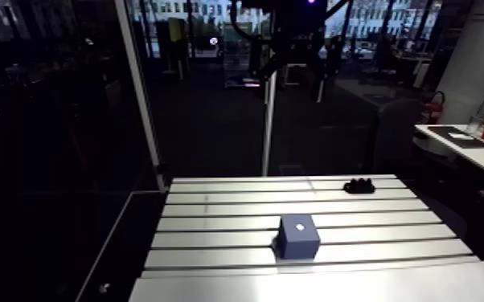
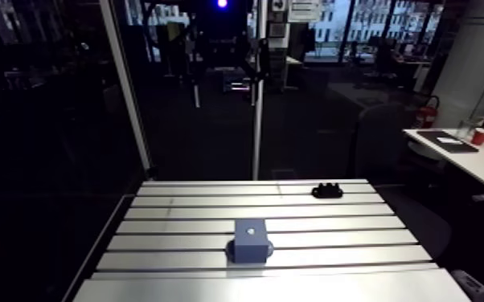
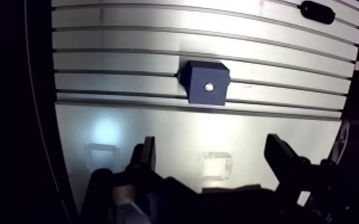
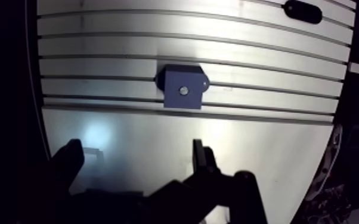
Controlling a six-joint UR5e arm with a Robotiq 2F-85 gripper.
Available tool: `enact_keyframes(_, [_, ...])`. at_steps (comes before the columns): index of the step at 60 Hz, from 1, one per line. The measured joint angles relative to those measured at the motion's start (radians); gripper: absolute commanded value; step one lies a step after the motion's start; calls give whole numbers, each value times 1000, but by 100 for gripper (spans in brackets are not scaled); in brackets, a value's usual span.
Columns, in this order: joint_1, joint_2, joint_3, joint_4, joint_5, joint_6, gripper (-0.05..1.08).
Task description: Pick up the M10 bolt and insert it into the hex recess until seated.
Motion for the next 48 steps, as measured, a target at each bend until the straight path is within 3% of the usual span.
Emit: enact_keyframes(48, [4,9,1,-1,-2,-1,0])
